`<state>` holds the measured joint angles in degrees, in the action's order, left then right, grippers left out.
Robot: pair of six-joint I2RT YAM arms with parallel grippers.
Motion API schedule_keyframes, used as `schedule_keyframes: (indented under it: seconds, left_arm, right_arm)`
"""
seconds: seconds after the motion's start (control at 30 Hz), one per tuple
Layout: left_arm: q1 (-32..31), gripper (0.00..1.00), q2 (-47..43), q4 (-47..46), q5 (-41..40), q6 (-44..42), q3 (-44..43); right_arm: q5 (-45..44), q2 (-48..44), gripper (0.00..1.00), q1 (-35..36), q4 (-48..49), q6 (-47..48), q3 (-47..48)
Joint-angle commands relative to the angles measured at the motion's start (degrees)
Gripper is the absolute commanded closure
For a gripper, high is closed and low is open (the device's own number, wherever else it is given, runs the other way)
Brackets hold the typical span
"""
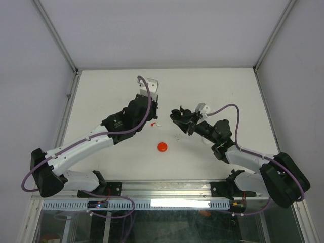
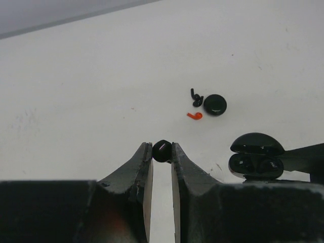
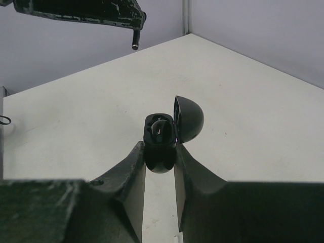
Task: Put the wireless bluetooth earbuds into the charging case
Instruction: Pick up the earbud from the center of the board, then place the earbud in the charging case.
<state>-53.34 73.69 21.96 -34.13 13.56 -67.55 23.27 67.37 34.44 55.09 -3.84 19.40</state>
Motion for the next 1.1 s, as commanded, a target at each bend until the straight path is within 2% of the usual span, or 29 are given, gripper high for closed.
schedule_keyframes:
  seconds: [0.0, 0.4, 0.87, 1.07]
  left_arm:
    - [-0.98, 0.90, -4.62, -13.34, 6.80, -7.98, 3.93]
    - [-1.79, 0.93, -11.04, -30.25, 21.76, -20.56, 14.57]
    - [-1.99, 0.98, -13.21, -37.95, 33.93, -29.42, 19.47]
    - [-2.20, 0.97, -12.97, -39.51, 34.88, -31.30, 20.55]
  right_arm:
    - [0.64, 0.48, 1.00, 0.19, 8.36, -4.53, 2.44]
    - [5.54, 0.79, 1.00, 0.20, 13.97, -8.34, 3.21]
    - [7.80, 0.81, 1.00, 0.13, 16.55, -11.12, 3.03]
    - [8.55, 0.60, 1.00, 0.15, 17.12, -11.48, 2.96]
